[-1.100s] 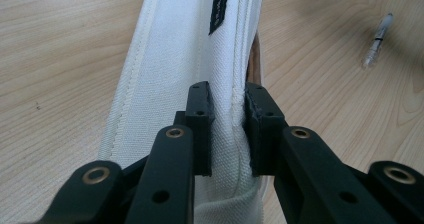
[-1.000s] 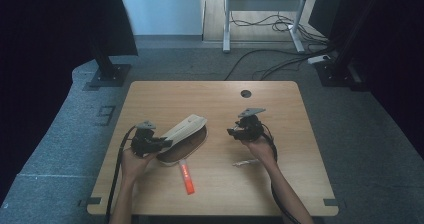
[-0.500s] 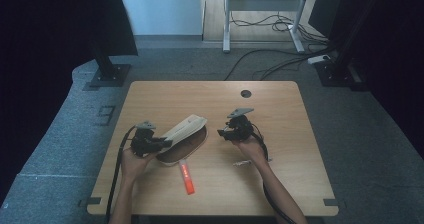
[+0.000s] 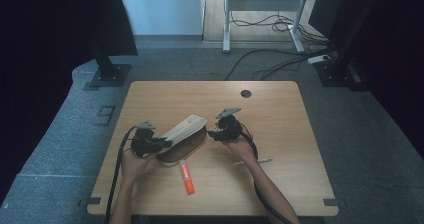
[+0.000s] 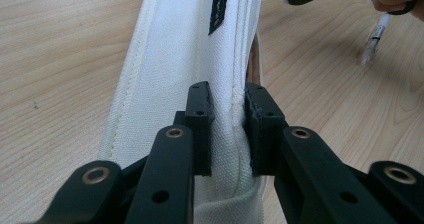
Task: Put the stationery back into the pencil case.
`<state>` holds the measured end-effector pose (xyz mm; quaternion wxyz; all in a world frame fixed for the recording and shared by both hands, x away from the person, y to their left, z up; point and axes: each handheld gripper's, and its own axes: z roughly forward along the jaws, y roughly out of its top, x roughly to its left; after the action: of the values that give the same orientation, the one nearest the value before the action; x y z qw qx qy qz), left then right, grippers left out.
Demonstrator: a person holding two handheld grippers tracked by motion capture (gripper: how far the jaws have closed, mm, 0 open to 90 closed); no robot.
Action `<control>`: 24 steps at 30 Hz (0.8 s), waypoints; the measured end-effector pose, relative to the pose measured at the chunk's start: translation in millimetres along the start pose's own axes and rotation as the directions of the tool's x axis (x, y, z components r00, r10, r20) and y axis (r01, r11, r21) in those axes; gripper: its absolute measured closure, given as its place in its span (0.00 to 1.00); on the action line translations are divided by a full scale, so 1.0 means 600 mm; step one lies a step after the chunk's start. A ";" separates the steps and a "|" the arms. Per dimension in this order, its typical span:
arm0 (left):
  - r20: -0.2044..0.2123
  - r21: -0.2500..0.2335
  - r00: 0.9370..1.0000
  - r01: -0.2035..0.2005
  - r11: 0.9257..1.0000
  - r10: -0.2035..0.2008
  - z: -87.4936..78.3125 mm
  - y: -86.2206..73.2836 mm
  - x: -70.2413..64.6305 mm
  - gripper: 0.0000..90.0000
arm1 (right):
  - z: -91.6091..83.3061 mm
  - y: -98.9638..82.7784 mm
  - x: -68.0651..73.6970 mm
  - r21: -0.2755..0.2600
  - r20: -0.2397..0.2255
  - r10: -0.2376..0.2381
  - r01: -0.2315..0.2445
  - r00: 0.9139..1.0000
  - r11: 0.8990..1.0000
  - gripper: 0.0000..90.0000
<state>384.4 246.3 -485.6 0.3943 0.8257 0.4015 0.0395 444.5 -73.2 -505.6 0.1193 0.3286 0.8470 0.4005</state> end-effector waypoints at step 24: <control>0.005 -0.002 1.000 0.002 1.000 -0.002 0.000 0.000 0.000 0.83 | 0.070 0.019 0.030 0.026 -0.031 -0.025 0.026 0.999 0.999 0.52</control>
<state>384.2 246.4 -485.5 0.3962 0.8250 0.4013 0.0374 455.8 -31.0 -522.9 0.1071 0.3131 0.8582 0.3925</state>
